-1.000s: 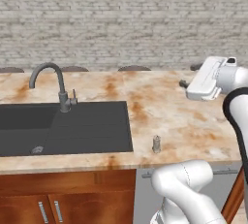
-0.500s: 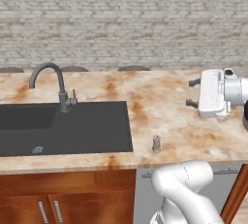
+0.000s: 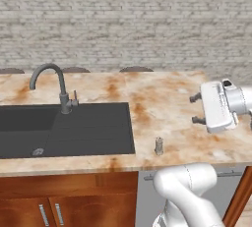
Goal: Pick the candle and candle from the dining table and place them in the open cabinet. Close the cabinet after placing the objects.
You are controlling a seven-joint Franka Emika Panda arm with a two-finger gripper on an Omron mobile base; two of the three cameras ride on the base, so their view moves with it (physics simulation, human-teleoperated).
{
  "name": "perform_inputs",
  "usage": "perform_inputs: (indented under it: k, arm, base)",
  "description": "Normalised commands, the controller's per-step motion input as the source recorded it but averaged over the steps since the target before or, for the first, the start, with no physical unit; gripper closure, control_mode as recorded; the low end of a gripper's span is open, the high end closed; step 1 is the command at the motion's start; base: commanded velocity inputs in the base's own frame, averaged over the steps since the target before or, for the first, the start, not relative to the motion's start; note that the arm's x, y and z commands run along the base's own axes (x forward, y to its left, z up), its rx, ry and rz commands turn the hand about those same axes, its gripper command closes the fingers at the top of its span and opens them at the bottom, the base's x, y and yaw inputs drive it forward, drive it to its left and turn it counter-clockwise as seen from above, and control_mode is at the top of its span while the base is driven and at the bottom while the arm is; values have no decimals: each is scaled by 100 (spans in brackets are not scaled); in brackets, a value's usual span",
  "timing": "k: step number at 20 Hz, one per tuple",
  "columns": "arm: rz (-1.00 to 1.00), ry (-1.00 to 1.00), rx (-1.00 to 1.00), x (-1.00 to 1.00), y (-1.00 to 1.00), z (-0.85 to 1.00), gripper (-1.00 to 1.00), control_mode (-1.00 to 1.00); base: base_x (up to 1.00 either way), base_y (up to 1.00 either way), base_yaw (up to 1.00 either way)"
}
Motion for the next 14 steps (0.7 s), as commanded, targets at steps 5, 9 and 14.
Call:
perform_inputs:
  k: [5, 9, 14]
  arm:
    - [6, 6, -8, -1, -1, -39, -100, -100]
    - [4, 6, -4, -12, -5, -39, -100, -100]
    - [5, 6, -2, -28, -1, -41, -100, -100]
  base:
    - [0, 0, 0]
    - [0, 0, 0]
    - [0, 0, 0]
